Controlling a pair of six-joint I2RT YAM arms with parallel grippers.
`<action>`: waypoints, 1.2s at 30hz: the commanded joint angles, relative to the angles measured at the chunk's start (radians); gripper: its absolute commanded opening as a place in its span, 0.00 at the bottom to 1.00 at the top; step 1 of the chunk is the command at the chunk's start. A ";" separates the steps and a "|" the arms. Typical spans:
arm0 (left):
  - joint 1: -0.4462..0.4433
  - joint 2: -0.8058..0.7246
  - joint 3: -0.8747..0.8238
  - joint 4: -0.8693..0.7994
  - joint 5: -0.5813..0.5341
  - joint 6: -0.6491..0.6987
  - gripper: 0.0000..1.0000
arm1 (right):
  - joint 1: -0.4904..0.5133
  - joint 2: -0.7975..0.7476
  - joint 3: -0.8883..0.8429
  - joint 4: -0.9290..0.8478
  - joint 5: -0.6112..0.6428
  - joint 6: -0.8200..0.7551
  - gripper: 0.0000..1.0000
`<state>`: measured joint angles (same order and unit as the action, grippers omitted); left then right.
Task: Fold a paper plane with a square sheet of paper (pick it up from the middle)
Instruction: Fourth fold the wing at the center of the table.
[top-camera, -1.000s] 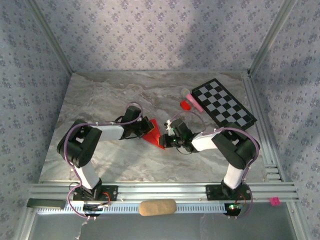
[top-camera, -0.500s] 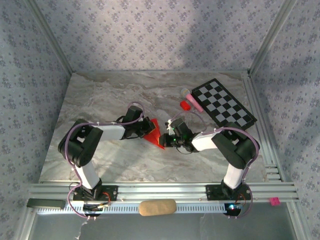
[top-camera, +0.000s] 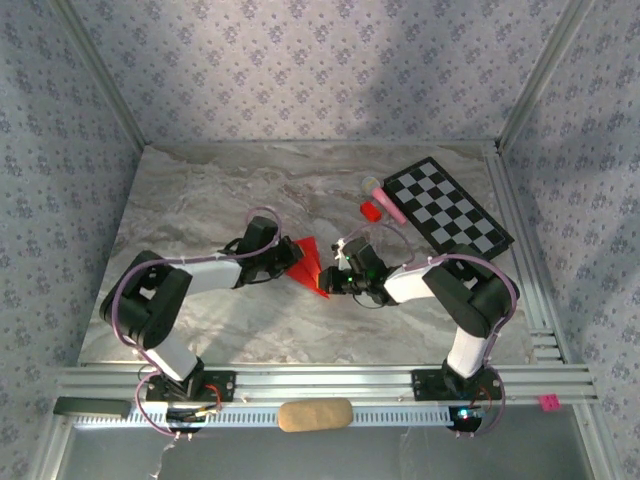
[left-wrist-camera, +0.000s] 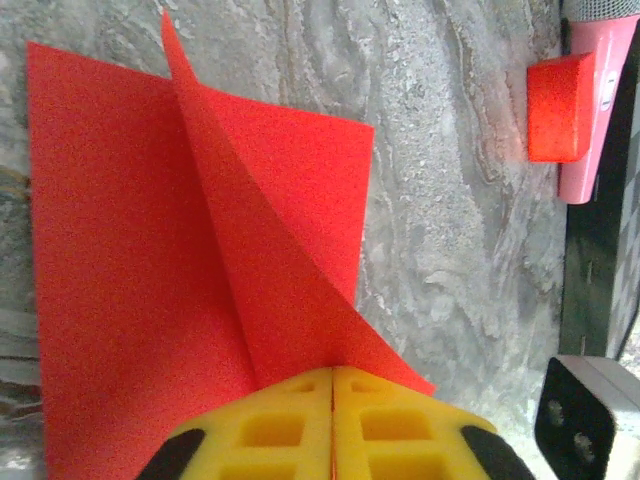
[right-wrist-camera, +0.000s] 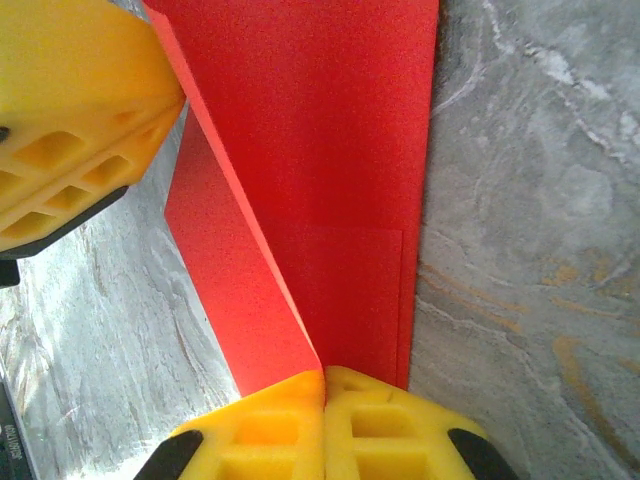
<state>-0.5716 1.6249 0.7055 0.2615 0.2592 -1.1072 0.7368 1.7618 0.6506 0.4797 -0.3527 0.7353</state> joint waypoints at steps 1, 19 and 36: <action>-0.004 -0.010 -0.006 -0.007 -0.014 0.003 0.07 | 0.001 0.045 -0.026 -0.032 0.012 0.016 0.07; -0.013 0.103 0.069 0.024 0.086 0.025 0.04 | 0.002 0.022 -0.031 -0.029 0.019 0.024 0.14; -0.019 0.130 0.100 -0.011 0.098 0.059 0.05 | -0.007 0.056 -0.017 -0.062 0.001 0.065 0.06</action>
<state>-0.5846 1.7378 0.7750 0.2615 0.3367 -1.0771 0.7311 1.7657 0.6403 0.5053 -0.3573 0.7765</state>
